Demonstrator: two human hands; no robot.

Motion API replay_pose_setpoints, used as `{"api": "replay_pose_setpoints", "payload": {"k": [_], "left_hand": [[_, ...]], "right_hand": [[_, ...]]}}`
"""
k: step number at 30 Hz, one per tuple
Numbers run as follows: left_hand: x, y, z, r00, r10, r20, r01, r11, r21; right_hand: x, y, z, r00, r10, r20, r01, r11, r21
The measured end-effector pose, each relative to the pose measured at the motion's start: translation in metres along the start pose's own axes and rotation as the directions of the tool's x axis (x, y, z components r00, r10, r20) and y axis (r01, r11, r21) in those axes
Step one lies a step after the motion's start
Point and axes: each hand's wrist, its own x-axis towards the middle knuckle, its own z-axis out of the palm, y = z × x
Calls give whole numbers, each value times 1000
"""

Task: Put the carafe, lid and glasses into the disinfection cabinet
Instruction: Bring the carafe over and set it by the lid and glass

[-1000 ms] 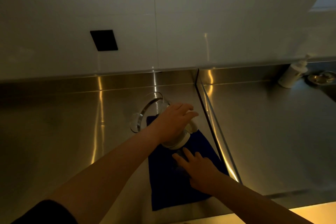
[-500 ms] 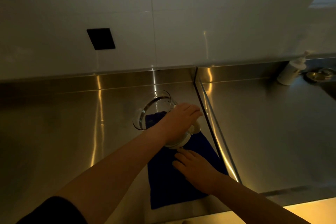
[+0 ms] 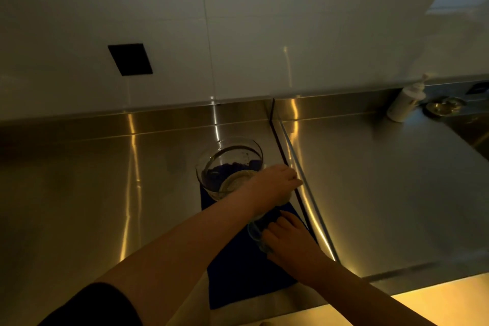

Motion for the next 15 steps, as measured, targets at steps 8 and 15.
{"api": "replay_pose_setpoints", "payload": {"k": [8, 15], "left_hand": [[-3, 20, 21, 993, 104, -60, -105, 994, -18], [0, 25, 28, 987, 108, -120, -114, 992, -46]], "right_hand": [[-23, 3, -1, 992, 29, -124, -28, 1000, 6], [-35, 6, 19, 985, 39, -167, -39, 999, 2]]}}
